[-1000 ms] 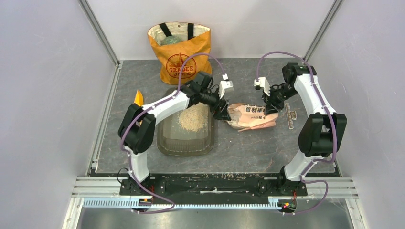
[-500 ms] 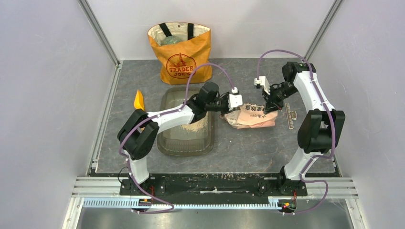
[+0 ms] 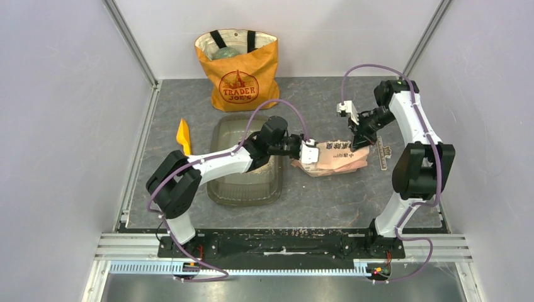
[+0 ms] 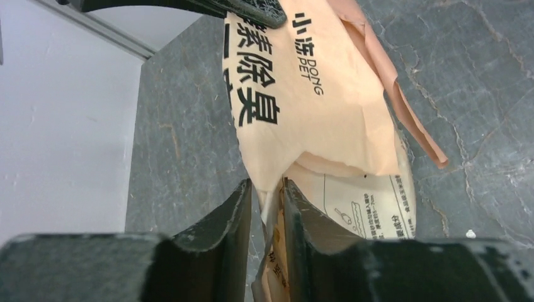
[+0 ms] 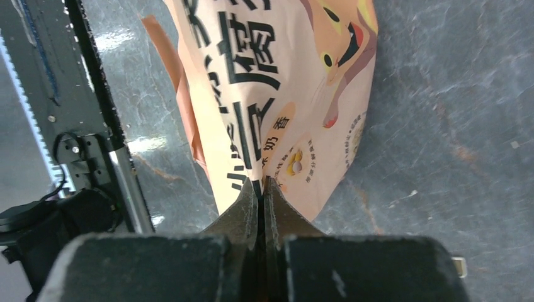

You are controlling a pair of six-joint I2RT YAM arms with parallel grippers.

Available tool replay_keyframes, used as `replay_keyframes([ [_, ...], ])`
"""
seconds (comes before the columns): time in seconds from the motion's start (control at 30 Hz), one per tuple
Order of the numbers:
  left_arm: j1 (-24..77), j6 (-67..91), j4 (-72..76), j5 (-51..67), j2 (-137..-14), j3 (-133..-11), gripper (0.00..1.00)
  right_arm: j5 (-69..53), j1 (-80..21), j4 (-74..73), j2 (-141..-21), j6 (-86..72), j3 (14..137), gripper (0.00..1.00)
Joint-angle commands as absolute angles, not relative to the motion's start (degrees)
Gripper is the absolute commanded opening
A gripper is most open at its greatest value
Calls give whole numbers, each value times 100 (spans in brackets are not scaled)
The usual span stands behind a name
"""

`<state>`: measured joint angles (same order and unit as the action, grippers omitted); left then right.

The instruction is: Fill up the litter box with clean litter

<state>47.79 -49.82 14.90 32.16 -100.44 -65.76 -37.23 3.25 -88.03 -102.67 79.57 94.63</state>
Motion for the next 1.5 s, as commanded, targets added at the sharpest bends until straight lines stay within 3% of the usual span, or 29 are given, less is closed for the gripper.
replay_keyframes([
  [0.0,4827,-5735,1859,2886,-9940,-6326,38,-3485,642,-9579,-10388,7729,9475,0],
  [0.1,4729,-5155,701,3306,-9543,-6669,51,-3342,720,-9216,-10300,7688,9437,0],
  [0.17,4632,-4862,-410,3831,-9293,-7058,54,-3355,720,-9145,-10243,7697,9448,12],
  [0.27,4493,-4914,-1401,4540,-8844,-7168,53,-3320,720,-9143,-10211,7731,9453,26],
  [0.37,4360,-4054,-1367,4676,-8694,-7338,42,-3235,720,-9141,-10179,7865,9360,36],
  [0.43,4204,-3016,-1369,4609,-9057,-7880,47,-3226,721,-9123,-10097,7998,9255,44],
  [0.57,3846,-957,-1725,4799,-10247,-9329,63,-3153,721,-8857,-9904,8092,8953,46],
  [0.67,3771,-415,-2158,5447,-10885,-10098,77,-3065,721,-8782,-9894,8079,8919,46],
  [0.83,3797,-656,-1174,5399,-10590,-9095,85,-3016,721,-8744,-9958,8056,8972,49],
  [1.2,3849,-742,-1792,5539,-11457,-9119,69,-2789,720,-8664,-9966,8082,8917,55],
  [1.47,3909,-1422,-1847,5534,-11184,-8888,82,-2821,721,-8822,-10124,8020,9118,61],
])
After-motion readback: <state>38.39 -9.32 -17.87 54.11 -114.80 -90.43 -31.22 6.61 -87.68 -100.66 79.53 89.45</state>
